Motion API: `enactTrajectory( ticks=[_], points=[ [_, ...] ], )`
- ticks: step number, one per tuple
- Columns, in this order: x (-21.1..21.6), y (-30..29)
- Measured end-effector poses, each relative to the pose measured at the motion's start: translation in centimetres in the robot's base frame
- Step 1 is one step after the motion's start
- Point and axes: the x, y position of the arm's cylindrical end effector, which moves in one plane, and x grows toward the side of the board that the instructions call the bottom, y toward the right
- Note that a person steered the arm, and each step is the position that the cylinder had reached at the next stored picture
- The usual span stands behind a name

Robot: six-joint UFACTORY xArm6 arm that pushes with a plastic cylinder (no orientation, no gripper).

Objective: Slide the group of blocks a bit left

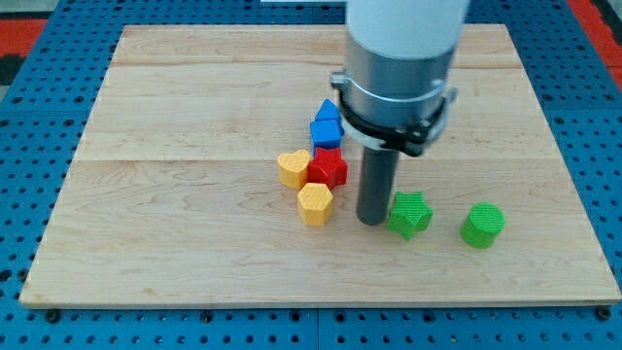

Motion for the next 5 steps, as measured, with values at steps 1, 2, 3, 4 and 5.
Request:
enactTrajectory(
  ticks=[1, 2, 3, 4, 5],
  points=[
    [0.0, 1.5],
    [0.4, 2.7],
    [1.0, 4.0],
    [1.0, 2.3],
    [1.0, -0.4]
  ],
)
